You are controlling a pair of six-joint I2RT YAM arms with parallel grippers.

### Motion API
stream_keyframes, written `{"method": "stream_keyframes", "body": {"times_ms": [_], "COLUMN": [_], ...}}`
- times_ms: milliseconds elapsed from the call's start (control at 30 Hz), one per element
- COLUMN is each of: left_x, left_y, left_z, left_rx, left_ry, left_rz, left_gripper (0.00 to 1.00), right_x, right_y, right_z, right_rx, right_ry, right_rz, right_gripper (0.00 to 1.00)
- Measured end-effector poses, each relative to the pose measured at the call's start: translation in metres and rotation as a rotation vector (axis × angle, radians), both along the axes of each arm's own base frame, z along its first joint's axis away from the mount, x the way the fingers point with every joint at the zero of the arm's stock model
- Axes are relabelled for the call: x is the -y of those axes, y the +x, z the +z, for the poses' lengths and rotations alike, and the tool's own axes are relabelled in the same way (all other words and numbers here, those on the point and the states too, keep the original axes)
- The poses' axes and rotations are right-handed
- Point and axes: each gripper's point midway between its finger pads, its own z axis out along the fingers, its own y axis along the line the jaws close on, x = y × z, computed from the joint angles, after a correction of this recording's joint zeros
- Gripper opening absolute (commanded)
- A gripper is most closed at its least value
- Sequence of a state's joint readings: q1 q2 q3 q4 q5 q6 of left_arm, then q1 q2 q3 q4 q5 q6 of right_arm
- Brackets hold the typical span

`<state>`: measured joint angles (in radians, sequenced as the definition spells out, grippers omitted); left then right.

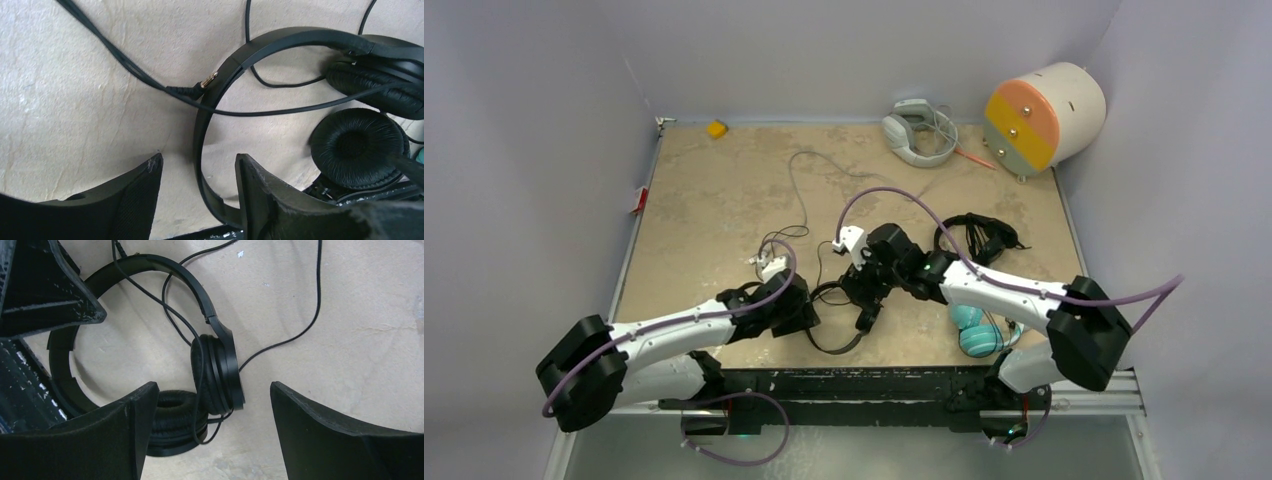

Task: Wrap the headphones
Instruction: Untie the headphones cable from the headphones.

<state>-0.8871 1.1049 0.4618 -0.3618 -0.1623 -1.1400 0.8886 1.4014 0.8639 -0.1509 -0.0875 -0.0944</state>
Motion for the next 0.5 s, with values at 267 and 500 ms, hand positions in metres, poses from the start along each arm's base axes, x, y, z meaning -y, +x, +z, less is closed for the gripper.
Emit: {"method": "stream_keyframes", "body": {"times_ms": [267,500], "left_x": [0.005,-0.006], "left_y": [0.011,0.010], "left_z": [0.000,0.010], "left_rx": [0.006,0.034], "left_ry": [0.050,0.081], "left_rz": [-0.007,-0.017], "left_gripper": [0.55,0.60], "right_x": [-0.014,-0.014], "right_y": [0.000,0.005], "right_z": [-0.027,-0.044], "right_rx": [0.000,0.019], "right_ry": [-0.089,-0.147], "right_rz": [0.031,0.008], "right_gripper": [0.70,0.41]}}
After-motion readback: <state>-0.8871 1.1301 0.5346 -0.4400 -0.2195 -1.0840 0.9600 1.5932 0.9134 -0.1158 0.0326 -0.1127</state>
